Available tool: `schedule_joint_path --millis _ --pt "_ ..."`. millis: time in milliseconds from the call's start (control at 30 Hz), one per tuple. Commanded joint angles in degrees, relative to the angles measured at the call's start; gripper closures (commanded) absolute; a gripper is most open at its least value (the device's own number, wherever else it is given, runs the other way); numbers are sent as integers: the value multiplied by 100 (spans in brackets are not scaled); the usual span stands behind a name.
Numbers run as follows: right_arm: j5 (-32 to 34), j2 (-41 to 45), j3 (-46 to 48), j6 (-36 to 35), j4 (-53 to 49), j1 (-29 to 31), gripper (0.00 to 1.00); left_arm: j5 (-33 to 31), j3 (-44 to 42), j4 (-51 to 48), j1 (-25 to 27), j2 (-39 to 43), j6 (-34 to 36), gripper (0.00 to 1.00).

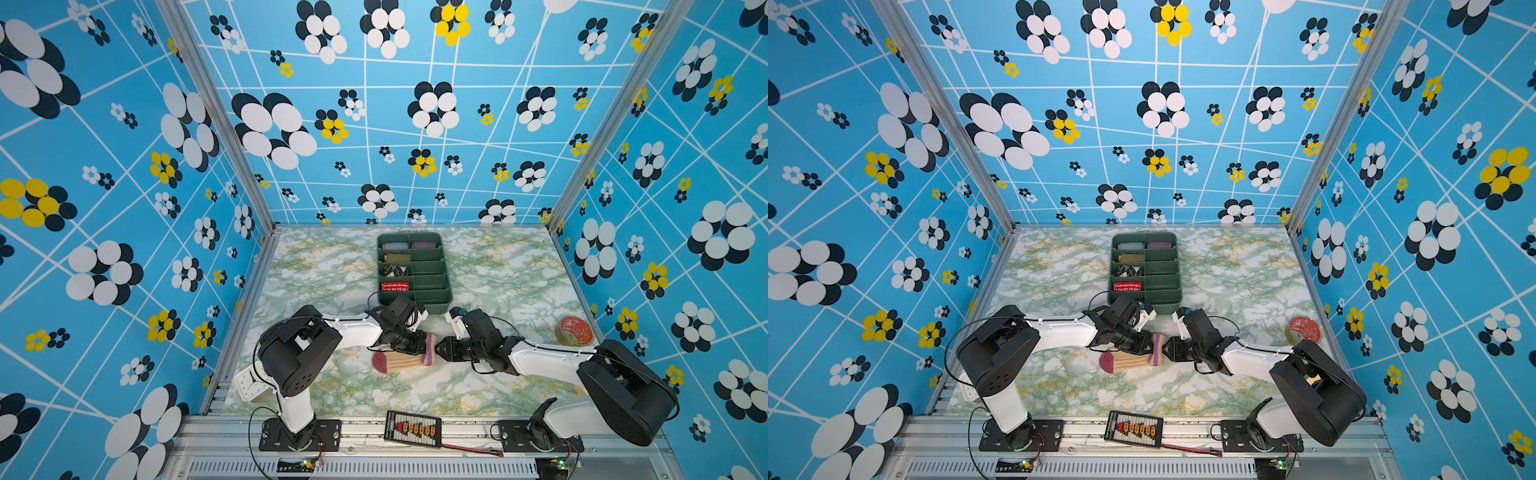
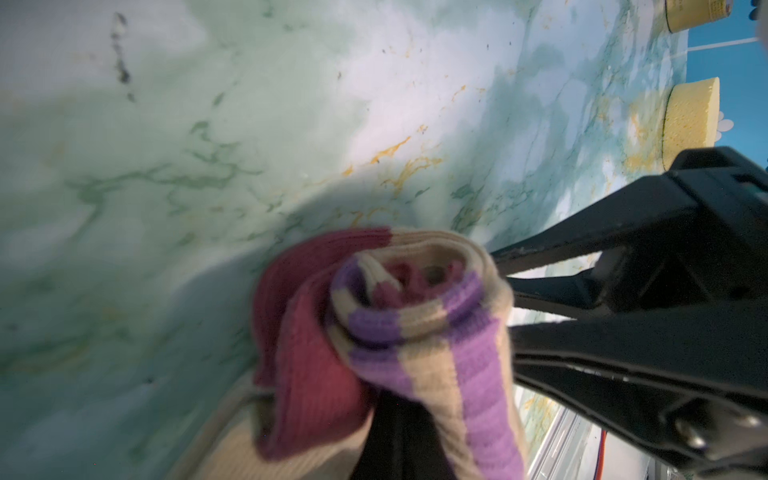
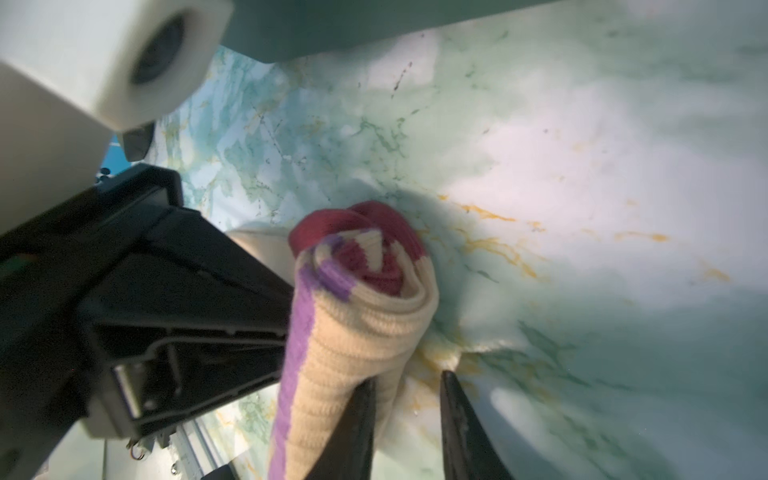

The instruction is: Roll the socks

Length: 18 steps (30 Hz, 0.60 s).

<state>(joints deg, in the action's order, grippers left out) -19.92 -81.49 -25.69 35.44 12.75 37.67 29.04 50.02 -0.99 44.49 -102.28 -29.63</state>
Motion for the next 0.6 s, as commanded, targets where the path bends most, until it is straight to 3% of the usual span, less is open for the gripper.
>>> schedule_joint_path --millis 0,567 --pt "-612 -7 92 127 488 29 71 -147 -262 -302 -43 -99 -85 100" --pt "-996 -614 139 526 1436 12 67 253 -387 168 -81 -212 -307 100"
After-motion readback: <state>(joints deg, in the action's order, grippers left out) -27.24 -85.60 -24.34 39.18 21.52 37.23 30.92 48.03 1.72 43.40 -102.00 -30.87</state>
